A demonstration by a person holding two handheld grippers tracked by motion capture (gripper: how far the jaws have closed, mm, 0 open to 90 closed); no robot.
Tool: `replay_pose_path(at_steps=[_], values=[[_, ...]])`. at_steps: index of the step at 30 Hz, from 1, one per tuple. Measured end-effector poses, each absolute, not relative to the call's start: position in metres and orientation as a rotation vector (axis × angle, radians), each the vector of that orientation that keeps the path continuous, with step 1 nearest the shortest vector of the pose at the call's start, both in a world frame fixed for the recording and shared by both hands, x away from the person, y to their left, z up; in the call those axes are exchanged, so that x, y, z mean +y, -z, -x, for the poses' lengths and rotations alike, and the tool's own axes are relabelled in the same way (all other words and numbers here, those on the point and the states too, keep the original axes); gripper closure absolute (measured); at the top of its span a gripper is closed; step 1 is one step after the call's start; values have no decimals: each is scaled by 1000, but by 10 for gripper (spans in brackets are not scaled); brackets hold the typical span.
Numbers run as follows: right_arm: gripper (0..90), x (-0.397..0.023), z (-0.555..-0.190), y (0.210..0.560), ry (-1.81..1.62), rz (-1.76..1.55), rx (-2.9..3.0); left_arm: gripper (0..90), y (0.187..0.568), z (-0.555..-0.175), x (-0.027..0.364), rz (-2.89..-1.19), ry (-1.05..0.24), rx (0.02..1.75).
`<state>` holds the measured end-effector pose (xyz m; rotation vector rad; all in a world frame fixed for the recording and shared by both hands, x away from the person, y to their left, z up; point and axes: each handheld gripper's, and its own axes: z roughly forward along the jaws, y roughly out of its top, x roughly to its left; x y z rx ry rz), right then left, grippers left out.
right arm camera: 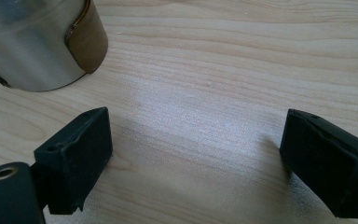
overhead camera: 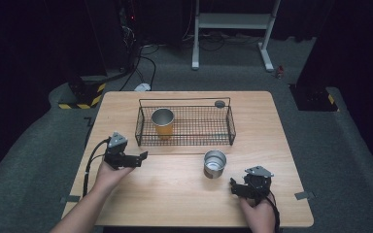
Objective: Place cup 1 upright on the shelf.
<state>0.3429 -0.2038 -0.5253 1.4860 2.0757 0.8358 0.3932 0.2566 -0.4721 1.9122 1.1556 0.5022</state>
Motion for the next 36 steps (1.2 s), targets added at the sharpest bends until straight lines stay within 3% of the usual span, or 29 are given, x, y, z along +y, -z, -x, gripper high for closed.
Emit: replay_pose_path(at_steps=[20, 36], values=[[91, -203, -342, 525, -851, -1446, 2116, 2, 520, -346, 275, -2034, -371, 1210], [122, -203, -340, 525, -870, -1421, 2134, 18, 530, -329, 266, -2065, -550, 1259]])
